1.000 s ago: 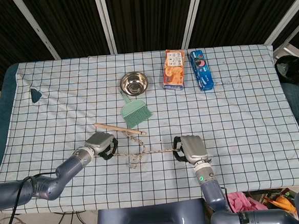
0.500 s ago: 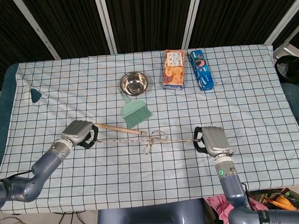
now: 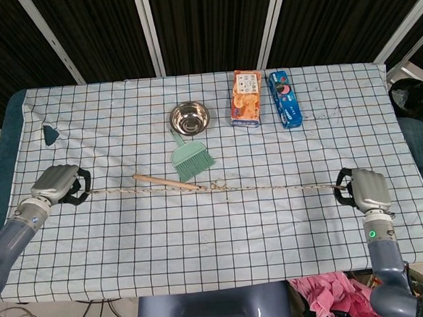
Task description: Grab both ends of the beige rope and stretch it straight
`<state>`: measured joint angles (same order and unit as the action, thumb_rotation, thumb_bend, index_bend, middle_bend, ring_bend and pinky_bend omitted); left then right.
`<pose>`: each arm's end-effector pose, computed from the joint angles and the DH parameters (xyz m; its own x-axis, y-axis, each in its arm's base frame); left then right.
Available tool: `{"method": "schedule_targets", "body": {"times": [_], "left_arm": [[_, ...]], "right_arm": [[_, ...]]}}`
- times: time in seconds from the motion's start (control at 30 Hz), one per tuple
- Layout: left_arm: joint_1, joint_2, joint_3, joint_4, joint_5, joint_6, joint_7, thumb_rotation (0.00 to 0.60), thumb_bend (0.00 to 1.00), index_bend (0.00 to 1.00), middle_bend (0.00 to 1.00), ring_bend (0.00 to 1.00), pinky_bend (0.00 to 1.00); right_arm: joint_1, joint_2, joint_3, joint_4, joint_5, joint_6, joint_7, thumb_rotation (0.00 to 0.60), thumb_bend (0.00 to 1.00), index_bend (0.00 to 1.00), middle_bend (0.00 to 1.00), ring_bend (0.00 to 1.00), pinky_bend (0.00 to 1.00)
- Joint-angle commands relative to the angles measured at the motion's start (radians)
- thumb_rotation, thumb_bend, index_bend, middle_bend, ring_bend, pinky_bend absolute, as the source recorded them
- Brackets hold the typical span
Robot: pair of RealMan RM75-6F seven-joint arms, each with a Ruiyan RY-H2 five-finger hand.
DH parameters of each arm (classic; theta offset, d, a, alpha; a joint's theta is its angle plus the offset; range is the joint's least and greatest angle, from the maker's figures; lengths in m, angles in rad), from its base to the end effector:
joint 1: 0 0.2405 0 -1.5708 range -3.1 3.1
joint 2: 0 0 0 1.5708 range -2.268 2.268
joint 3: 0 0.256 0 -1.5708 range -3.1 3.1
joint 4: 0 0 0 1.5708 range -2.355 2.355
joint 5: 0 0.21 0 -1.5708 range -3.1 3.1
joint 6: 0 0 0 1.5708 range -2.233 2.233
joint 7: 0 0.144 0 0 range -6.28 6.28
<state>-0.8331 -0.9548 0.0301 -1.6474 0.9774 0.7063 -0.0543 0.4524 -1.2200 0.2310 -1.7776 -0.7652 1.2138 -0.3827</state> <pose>-0.2318 0.3558 0.1393 0.4026 0.4751 0.7824 0.9101 -0.1164 -0.3977 -0.2603 -0.2976 0.1118 0.2867 -0.1773 0.9415 -0.9185 0.2286 0.3228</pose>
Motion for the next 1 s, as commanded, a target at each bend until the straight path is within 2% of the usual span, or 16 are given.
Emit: {"method": "schedule_targets", "body": {"times": [0.03,0.13,0.53,0.7,1.0], "left_arm": [[0.034,-0.005,0.008,0.042,0.048,0.012,-0.025,0.6,0.45,0.66,1.0,1.0,0.87],[0.062,-0.026,0.012,0.078,0.083,0.028,-0.042,0.6,0.45,0.66,1.0,1.0,0.87],[0.115,-0.164,0.017,0.241,0.18,-0.022,-0.14,0.6,0.45,0.66,1.0,1.0,0.87],[0.138,-0.243,0.011,0.333,0.205,-0.025,-0.183,0.6,0.45,0.66,1.0,1.0,0.87],[0.141,-0.358,-0.002,0.467,0.247,-0.09,-0.27,0.6,0.45,0.63,1.0,1.0,0.87]], "right_arm": [[-0.016,0.022,-0.004,0.051,0.003,-0.039,0.041,0.6,0.4,0.61,1.0,1.0,1.0],[-0.023,0.021,-0.008,0.098,0.005,-0.061,0.069,0.6,0.4,0.61,1.0,1.0,1.0],[-0.03,-0.041,-0.021,0.288,0.03,-0.155,0.149,0.6,0.4,0.61,1.0,1.0,1.0],[-0.029,-0.08,-0.033,0.365,0.034,-0.198,0.166,0.6,0.4,0.61,1.0,1.0,1.0],[-0.022,-0.186,-0.054,0.477,0.02,-0.23,0.169,0.6,0.4,0.59,1.0,1.0,1.0]]}}
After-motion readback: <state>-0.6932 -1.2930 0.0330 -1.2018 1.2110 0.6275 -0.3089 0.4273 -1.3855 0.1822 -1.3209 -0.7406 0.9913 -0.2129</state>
